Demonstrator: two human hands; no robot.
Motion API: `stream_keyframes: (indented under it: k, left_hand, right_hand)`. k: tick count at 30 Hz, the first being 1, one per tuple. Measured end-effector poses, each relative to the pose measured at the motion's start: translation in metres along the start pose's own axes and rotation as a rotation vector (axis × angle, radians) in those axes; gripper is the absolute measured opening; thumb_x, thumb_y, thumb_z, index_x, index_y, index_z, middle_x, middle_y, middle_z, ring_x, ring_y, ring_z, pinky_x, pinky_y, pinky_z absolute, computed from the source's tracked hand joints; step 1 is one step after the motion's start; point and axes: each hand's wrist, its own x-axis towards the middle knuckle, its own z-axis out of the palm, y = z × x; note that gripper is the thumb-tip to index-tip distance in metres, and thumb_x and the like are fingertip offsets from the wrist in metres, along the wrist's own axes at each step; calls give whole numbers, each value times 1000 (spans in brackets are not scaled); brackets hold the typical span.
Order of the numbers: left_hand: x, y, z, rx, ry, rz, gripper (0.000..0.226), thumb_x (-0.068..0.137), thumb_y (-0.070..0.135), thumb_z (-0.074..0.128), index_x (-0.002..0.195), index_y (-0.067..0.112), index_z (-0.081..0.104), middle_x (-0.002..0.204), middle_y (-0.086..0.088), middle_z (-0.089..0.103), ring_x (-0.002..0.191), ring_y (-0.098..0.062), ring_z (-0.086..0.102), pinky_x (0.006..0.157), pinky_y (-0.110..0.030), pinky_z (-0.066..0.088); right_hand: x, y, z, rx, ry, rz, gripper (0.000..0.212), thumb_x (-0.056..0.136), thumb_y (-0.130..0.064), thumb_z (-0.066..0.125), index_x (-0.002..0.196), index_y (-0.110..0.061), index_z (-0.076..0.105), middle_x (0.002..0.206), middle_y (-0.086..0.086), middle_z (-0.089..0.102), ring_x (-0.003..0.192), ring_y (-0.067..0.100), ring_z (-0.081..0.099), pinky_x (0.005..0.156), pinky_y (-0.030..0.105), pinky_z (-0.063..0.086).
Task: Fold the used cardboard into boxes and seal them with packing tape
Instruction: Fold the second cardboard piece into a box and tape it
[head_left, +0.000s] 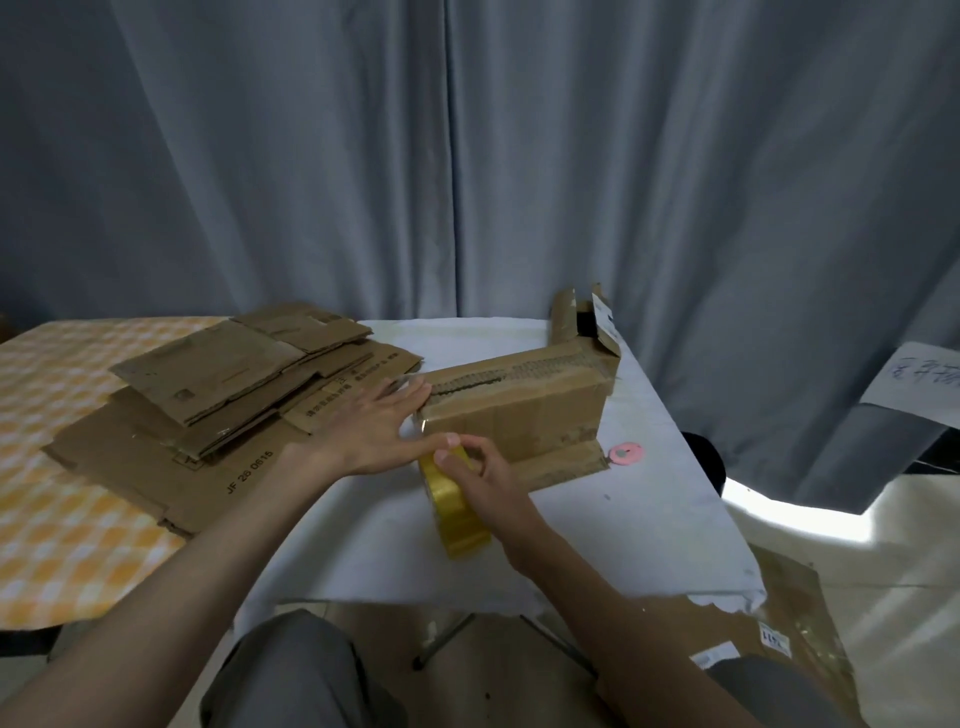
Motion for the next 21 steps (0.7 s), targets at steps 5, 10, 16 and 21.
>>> stream_keyframes:
  k: [5,10,16,21]
  left_hand:
    - [-3,3,-13,-14,-111,-10,113,69,95,33,158,38,-5,162,23,-13,153,-14,-11,123,-44,1]
    - [-7,9,-23,-44,-180,-31,120,63,101,35,157,40,-8,161,24,-16,153,-16,-11,124,-47,2]
    - [-11,17,-27,-69,-214,-54,118,67,95,43,157,39,-8,162,23,-17,154,-18,-9,124,-49,6]
    - [-8,13,-24,-88,-204,-54,122,63,99,44,157,40,-8,162,23,-16,154,-18,-8,124,-50,6]
  right_hand:
    - [-7,-2,-3,71,-105,75,49,91,-53,60,130,-25,49,98,6,76,88,18,74,83,36,56]
    - [-13,1,-2,79,-101,38,33,96,-45,54,126,-30,53,89,9,77,81,16,73,85,41,53]
    - [-22,9,12,172,11,20,28,98,-41,53,116,-21,60,79,11,75,71,15,71,68,30,55]
    - [-21,11,10,146,13,-13,27,98,-41,54,116,-22,62,78,11,76,72,15,72,77,40,58]
